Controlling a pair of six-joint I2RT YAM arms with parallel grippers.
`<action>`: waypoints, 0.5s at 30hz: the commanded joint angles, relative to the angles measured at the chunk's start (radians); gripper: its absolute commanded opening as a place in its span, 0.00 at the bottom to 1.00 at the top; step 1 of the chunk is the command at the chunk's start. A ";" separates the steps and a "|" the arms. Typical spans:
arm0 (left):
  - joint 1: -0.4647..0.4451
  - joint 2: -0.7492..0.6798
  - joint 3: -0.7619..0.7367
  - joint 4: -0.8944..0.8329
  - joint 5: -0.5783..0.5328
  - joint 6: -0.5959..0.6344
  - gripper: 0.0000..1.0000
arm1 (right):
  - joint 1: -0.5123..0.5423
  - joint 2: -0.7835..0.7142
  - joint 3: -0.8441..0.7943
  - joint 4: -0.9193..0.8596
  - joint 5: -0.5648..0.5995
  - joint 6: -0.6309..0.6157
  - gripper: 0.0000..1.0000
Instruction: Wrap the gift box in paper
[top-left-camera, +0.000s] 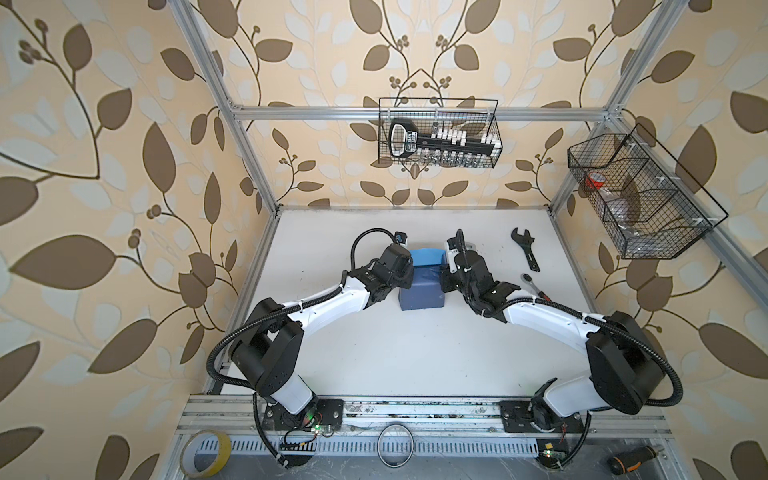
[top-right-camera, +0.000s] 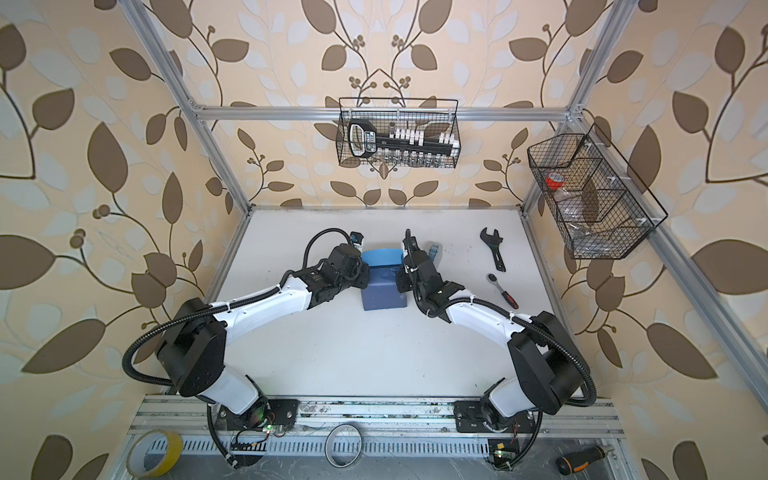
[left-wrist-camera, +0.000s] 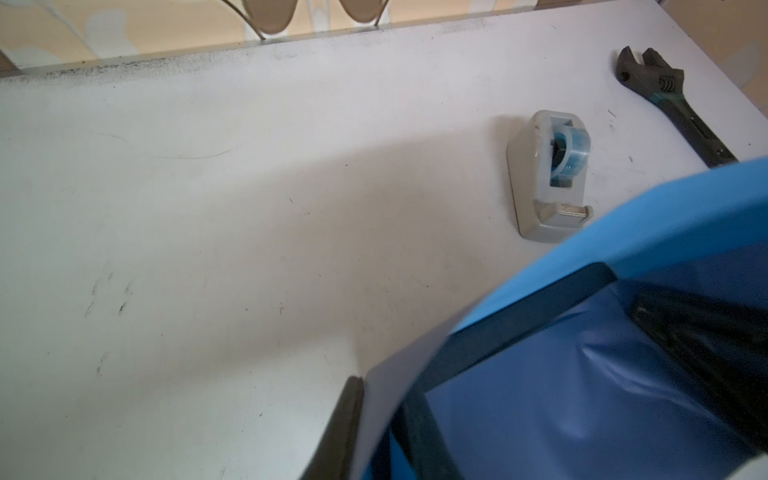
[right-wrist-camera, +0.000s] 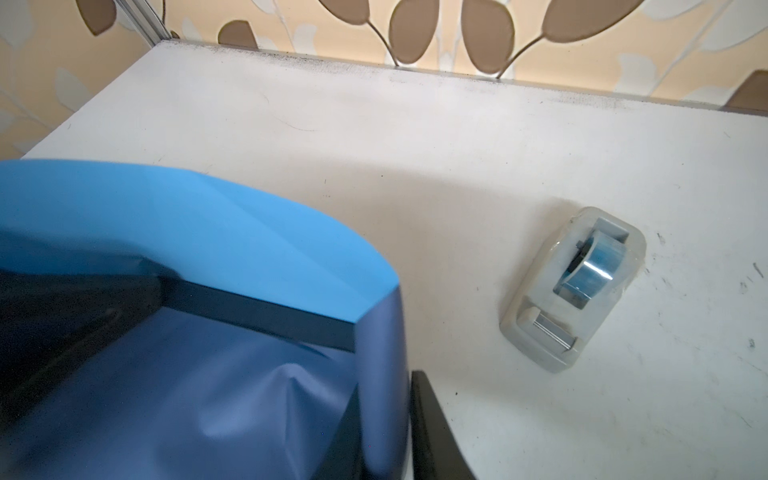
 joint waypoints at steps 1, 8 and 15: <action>-0.007 0.022 0.031 -0.043 0.015 0.009 0.05 | 0.001 0.006 -0.023 -0.012 -0.022 -0.013 0.20; -0.006 0.030 -0.016 -0.023 0.028 0.003 0.00 | -0.047 -0.088 -0.011 -0.018 -0.175 0.016 0.39; -0.006 0.027 -0.019 -0.020 0.032 0.004 0.00 | -0.111 -0.163 -0.020 -0.045 -0.362 0.045 0.54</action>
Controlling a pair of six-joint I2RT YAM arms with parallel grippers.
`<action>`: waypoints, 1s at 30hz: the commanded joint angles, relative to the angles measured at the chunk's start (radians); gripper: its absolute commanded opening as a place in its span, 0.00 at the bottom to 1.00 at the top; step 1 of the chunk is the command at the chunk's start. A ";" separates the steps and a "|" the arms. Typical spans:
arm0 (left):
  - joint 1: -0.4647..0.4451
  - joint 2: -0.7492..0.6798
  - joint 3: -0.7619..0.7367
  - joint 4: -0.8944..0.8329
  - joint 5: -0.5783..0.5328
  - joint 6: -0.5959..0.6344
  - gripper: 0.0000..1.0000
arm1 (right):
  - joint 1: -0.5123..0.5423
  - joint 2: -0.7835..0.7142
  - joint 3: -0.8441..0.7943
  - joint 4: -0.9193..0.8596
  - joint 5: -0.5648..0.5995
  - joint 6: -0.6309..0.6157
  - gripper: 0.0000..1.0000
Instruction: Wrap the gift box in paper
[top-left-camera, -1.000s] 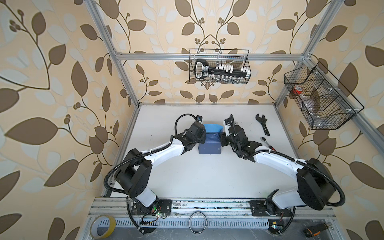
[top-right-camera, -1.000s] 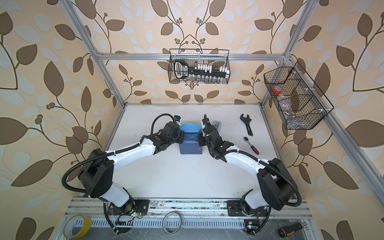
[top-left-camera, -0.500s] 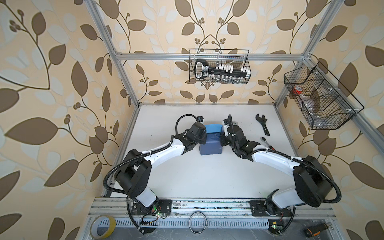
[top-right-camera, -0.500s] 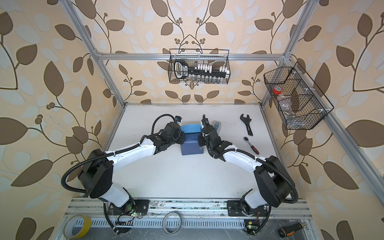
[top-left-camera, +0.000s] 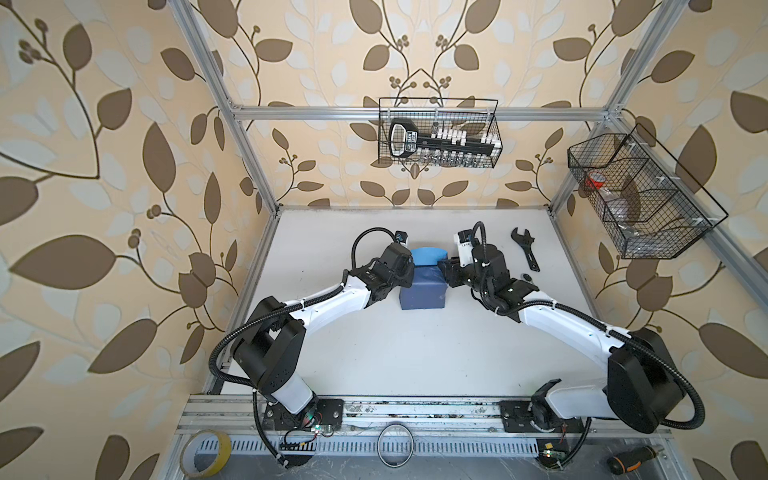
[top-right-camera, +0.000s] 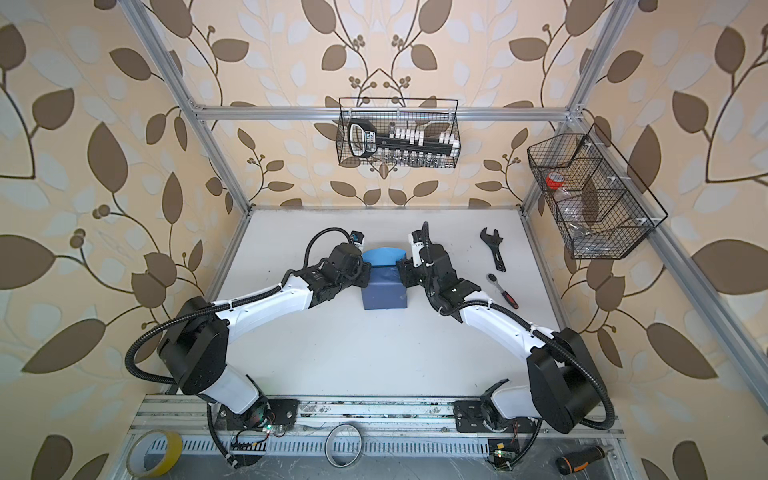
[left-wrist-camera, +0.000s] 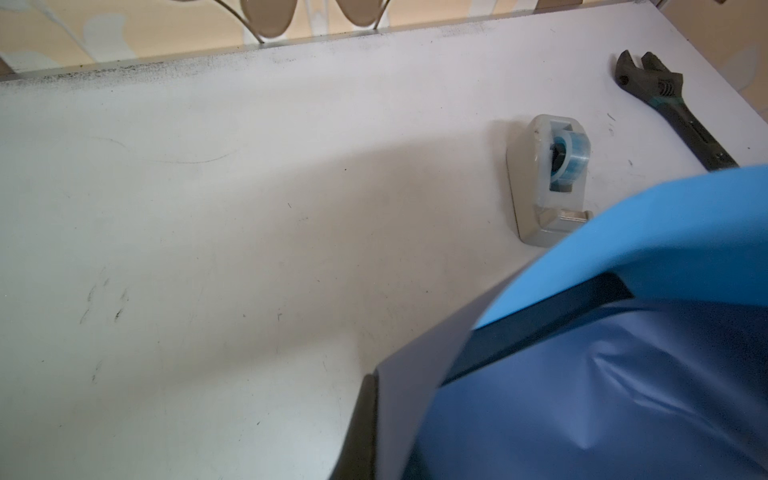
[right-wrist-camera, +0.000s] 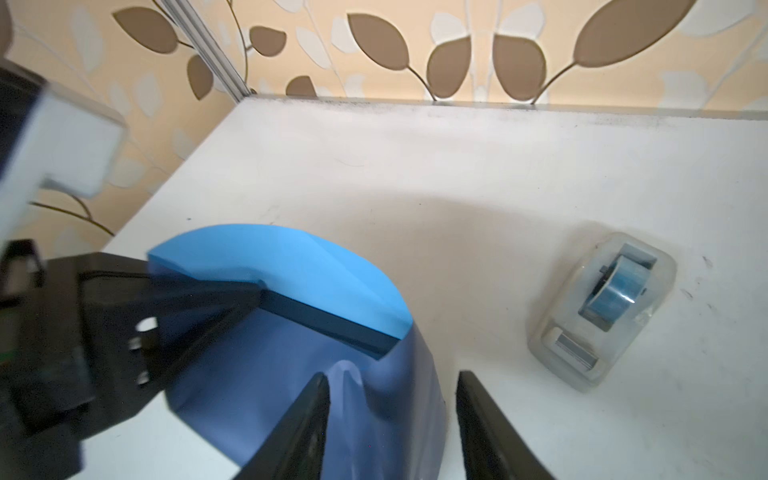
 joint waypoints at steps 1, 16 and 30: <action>-0.008 0.015 -0.021 -0.036 0.032 -0.002 0.00 | -0.029 -0.040 -0.021 -0.031 -0.127 0.003 0.56; -0.007 0.017 -0.017 -0.041 0.037 -0.005 0.00 | -0.224 -0.076 -0.094 0.059 -0.364 0.073 0.48; -0.007 0.017 -0.012 -0.040 0.048 -0.007 0.00 | -0.170 0.081 -0.037 0.069 -0.396 0.107 0.39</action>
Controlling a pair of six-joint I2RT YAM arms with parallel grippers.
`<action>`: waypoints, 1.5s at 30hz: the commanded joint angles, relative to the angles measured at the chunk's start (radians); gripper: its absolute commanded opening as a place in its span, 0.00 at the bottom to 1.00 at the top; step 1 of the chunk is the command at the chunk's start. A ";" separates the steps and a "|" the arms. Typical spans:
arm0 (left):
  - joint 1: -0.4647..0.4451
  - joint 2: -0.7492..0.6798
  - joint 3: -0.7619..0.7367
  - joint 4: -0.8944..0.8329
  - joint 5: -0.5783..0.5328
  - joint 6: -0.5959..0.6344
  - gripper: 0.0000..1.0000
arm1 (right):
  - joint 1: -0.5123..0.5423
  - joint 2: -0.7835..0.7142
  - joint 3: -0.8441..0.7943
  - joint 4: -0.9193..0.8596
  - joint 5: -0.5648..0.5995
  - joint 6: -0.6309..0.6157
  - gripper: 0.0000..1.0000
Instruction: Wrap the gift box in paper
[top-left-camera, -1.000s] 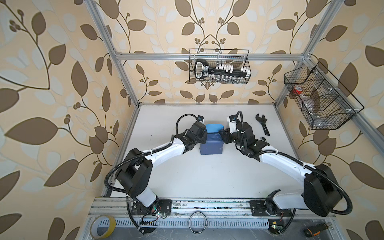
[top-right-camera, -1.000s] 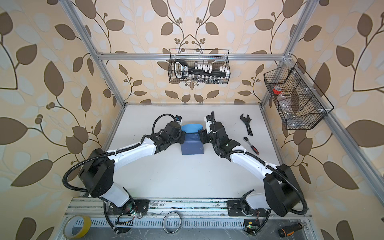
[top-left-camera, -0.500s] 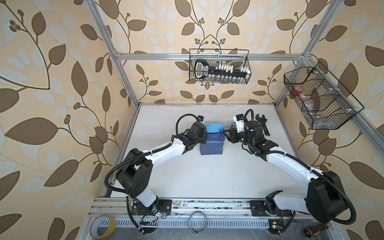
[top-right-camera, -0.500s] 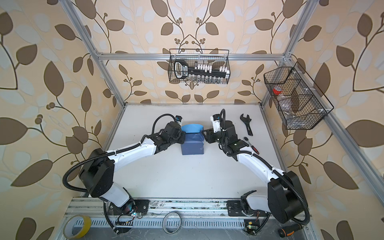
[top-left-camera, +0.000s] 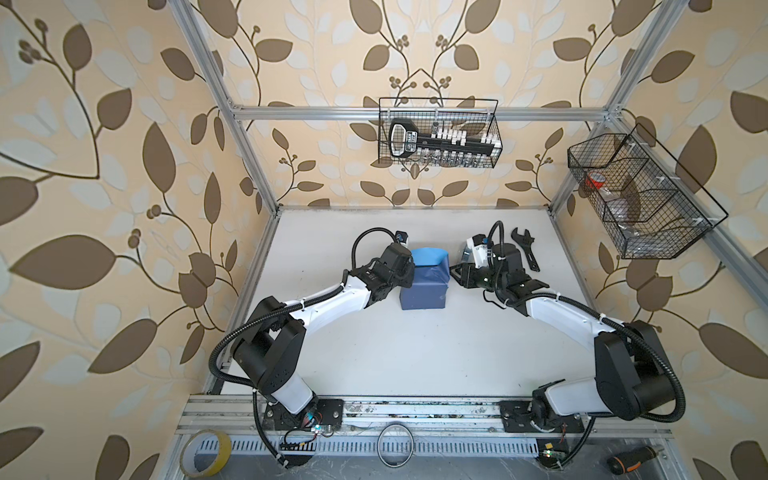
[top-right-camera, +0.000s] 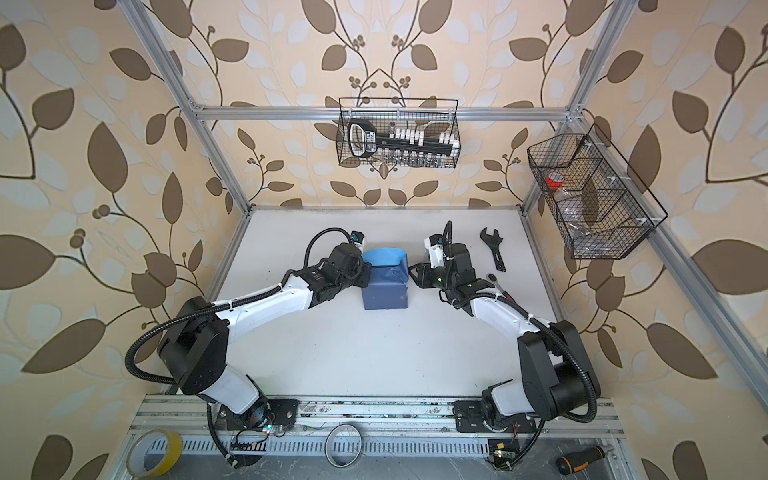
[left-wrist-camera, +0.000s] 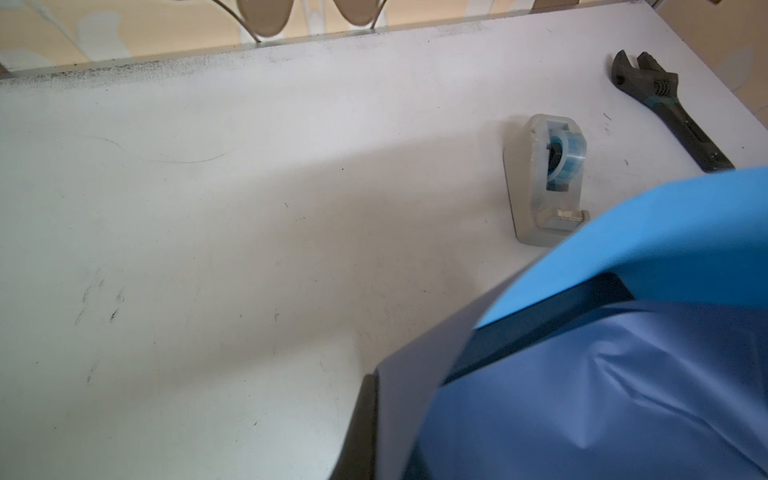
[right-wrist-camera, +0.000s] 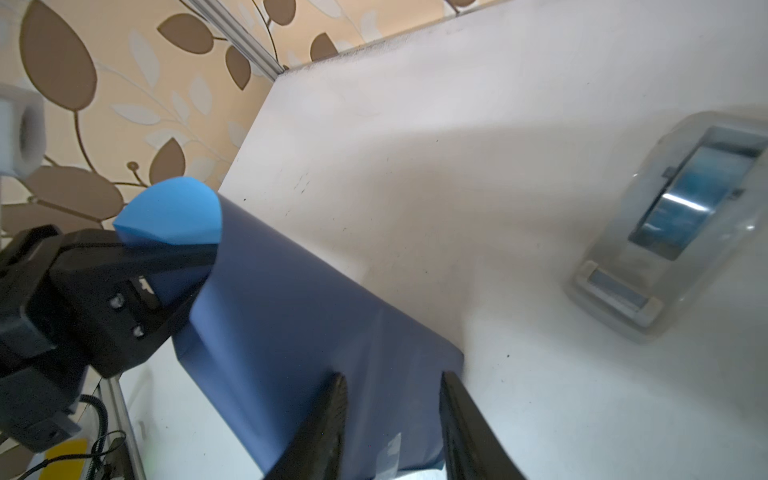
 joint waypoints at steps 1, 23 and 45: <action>-0.008 0.015 -0.012 -0.041 0.041 -0.006 0.00 | 0.022 0.002 0.039 0.031 -0.021 0.010 0.39; -0.008 0.011 -0.019 -0.037 0.051 -0.007 0.00 | 0.059 0.119 0.128 -0.031 0.045 -0.051 0.47; -0.008 -0.120 0.015 -0.034 0.124 -0.037 0.54 | 0.073 0.152 0.006 0.016 0.118 -0.046 0.52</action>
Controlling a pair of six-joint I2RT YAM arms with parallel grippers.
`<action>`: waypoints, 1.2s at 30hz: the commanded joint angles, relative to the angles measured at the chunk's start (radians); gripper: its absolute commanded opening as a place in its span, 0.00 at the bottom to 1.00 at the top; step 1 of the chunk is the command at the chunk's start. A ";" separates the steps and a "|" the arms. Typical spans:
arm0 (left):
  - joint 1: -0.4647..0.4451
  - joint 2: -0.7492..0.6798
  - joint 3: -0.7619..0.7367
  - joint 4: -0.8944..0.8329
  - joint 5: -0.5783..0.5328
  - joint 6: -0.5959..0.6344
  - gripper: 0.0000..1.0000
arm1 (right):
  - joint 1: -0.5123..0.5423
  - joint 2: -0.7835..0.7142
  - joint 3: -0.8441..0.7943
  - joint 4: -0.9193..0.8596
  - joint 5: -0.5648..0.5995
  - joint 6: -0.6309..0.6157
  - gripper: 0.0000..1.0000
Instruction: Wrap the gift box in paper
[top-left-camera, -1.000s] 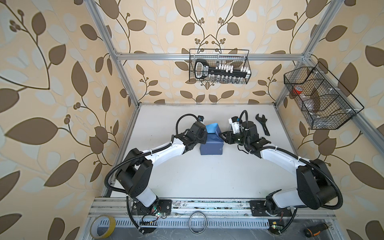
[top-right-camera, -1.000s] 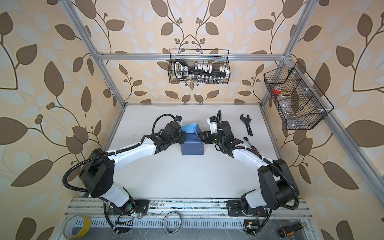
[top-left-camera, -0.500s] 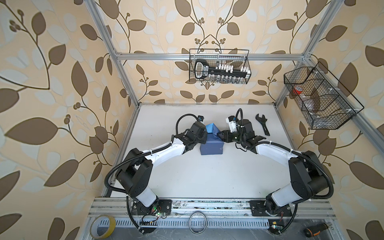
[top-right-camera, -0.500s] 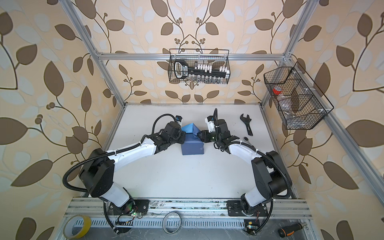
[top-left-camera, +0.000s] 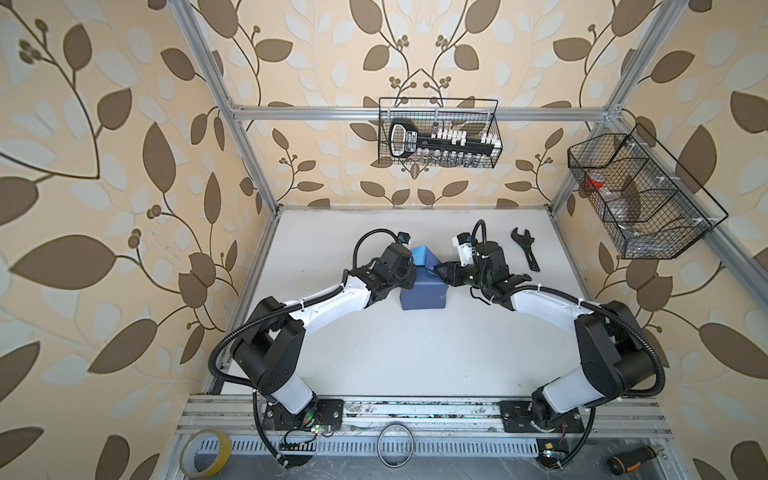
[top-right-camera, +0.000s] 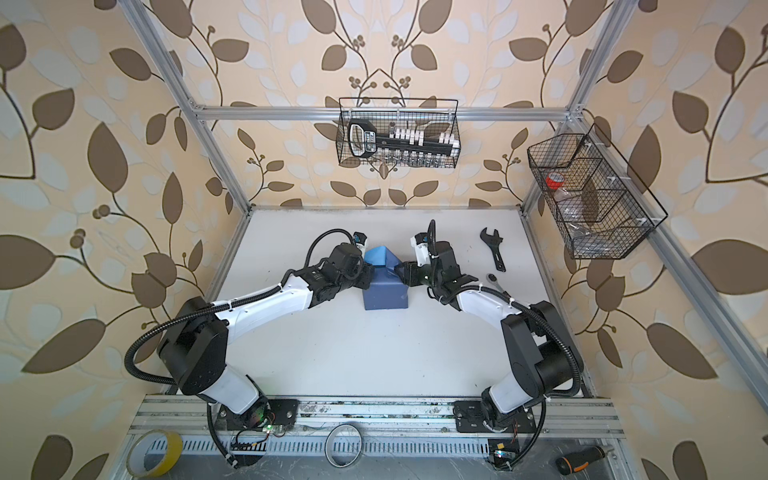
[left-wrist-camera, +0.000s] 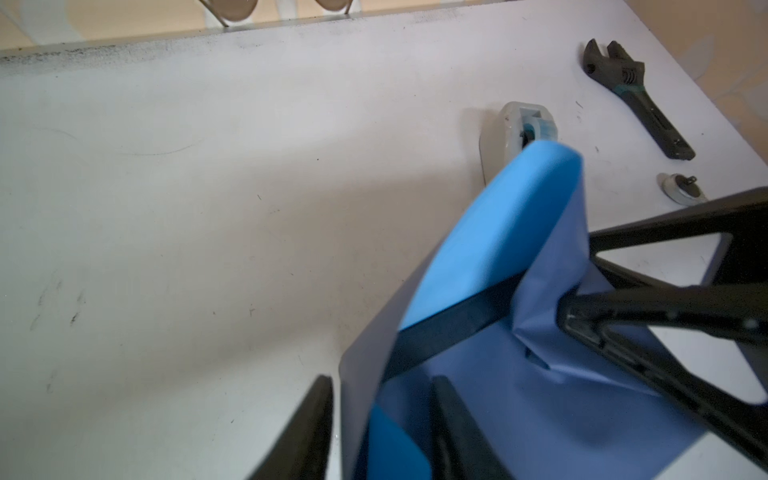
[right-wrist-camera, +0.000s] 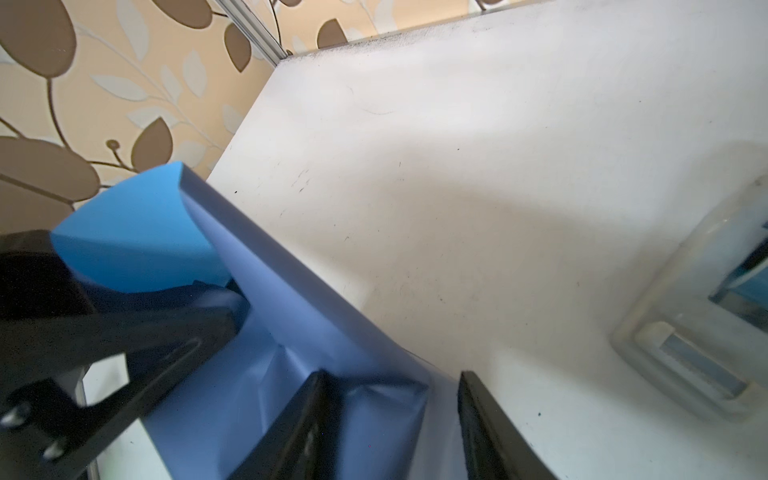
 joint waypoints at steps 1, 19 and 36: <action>-0.007 -0.124 -0.009 -0.005 0.054 -0.036 0.58 | 0.009 0.023 -0.053 -0.066 0.046 -0.011 0.51; 0.191 -0.203 -0.068 -0.009 0.266 -0.192 0.42 | 0.023 0.014 -0.056 -0.049 0.035 -0.006 0.50; 0.141 -0.076 -0.057 0.071 0.322 -0.216 0.40 | 0.033 0.015 -0.059 -0.039 0.031 -0.004 0.49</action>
